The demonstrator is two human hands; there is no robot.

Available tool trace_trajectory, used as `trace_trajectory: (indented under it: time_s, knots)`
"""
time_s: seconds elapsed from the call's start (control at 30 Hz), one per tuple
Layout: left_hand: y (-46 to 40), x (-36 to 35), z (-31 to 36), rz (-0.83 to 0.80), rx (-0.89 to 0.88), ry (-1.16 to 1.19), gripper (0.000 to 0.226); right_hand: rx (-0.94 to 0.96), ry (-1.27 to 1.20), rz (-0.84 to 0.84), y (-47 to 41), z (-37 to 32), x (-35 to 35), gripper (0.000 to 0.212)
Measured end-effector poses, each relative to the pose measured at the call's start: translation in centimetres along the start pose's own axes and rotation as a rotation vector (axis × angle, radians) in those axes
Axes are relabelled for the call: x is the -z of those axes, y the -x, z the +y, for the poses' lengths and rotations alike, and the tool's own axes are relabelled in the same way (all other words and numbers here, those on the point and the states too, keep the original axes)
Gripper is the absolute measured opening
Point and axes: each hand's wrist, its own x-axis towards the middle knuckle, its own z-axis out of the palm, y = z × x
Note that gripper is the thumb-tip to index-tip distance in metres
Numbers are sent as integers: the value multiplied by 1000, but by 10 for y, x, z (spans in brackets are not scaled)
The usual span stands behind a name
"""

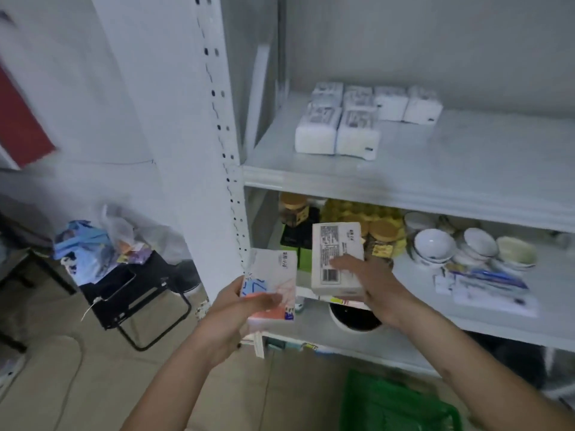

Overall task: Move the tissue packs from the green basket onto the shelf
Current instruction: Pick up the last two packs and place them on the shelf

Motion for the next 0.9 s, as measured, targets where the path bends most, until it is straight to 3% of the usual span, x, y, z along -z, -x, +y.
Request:
trace_trajectory:
  time_s: [0.2, 0.37, 0.5, 0.67, 0.8, 0.9]
  knots:
    - [-17, -49, 66, -120, -86, -22, 60, 100, -47, 59, 18, -60, 36, 35]
    - [-33, -112, 108, -209, -191, -66, 60, 171, -83, 82, 27, -100, 80, 37]
    - [-55, -175, 135, -200, -210, -63, 79, 234, -105, 115, 24, -136, 125, 41]
    - [-89, -239, 159, -172, -218, -83, 73, 244, -100, 130, 6, -172, 184, 39]
    - [-116, -272, 170, -134, -214, -140, 47, 205, -86, 141, -17, -185, 212, 39]
    - [-134, -278, 178, -99, -188, -129, 49, 160, -88, 150, -33, -191, 221, 43]
